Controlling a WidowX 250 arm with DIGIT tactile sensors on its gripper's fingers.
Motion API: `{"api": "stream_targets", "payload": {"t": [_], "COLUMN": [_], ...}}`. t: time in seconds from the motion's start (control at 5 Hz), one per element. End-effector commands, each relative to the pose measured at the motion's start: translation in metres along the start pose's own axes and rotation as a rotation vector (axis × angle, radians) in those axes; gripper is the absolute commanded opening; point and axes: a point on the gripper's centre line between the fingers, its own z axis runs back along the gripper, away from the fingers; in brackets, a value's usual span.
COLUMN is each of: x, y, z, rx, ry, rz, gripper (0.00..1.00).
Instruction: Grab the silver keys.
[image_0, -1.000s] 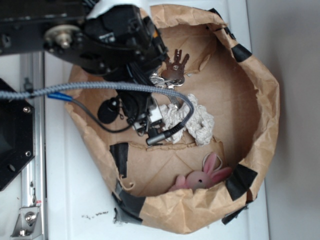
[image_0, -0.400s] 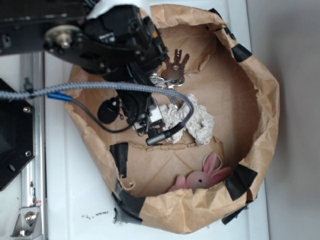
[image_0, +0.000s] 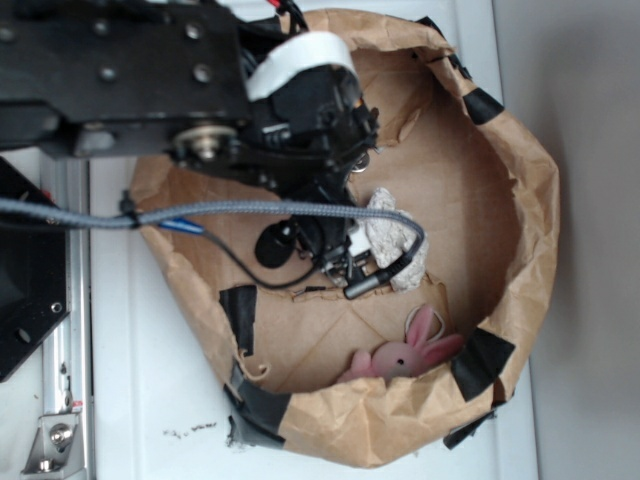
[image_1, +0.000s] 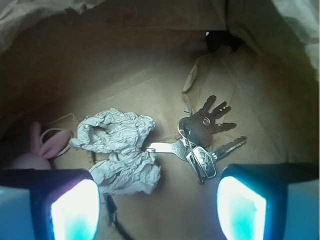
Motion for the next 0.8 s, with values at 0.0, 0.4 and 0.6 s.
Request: {"api": "stream_targets", "payload": {"t": [0.0, 0.4, 0.6], "x": [0.013, 0.026, 0.05], "y": [0.002, 0.04, 0.035], "z": [-0.009, -0.01, -0.017], "rx": [0.055, 0.102, 0.107], "ry": [-0.066, -0.048, -0.059], "rz": [0.0, -0.001, -0.001], "gripper": [1.0, 1.0, 1.0]}}
